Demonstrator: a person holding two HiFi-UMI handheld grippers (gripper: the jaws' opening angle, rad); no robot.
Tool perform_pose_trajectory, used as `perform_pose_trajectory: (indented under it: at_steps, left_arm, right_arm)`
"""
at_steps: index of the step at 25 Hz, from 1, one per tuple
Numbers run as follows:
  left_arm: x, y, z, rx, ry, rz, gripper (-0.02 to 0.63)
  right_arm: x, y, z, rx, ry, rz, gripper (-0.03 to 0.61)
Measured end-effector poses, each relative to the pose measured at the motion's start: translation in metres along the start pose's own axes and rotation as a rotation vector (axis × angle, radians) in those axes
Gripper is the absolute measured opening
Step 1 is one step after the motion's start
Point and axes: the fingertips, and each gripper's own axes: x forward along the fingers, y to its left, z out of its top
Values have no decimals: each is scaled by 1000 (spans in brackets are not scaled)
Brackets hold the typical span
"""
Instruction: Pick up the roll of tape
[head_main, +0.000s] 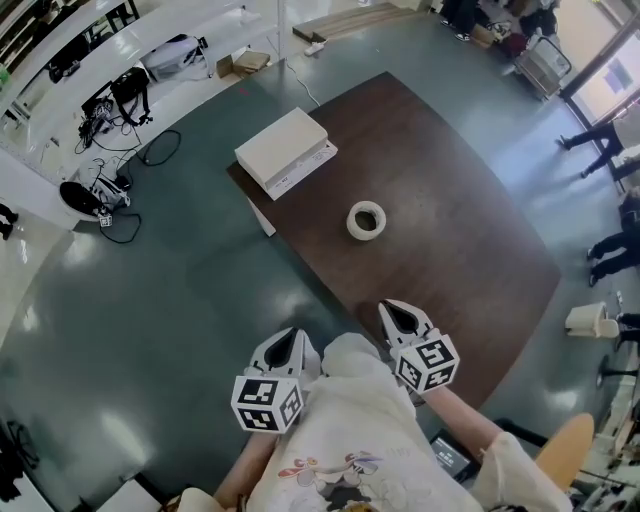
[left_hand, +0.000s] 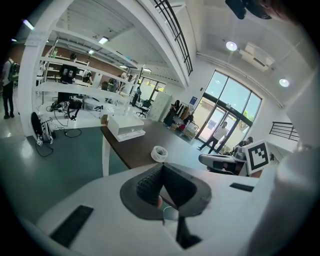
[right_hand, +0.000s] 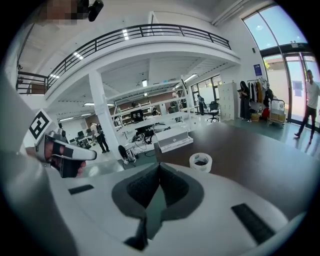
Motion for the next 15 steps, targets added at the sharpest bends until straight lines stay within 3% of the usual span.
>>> perform_pose_trajectory:
  at_steps: [8, 13, 15]
  left_arm:
    - [29, 5, 11, 35, 12, 19, 5]
    - [43, -3, 17, 37, 7, 25, 5]
    - [48, -5, 17, 36, 5, 29, 5]
  right_arm:
    - [35, -27, 7, -63, 43, 18, 8]
    - [54, -31, 0, -189, 109, 116, 14]
    - [61, -31, -1, -245, 128, 150, 71]
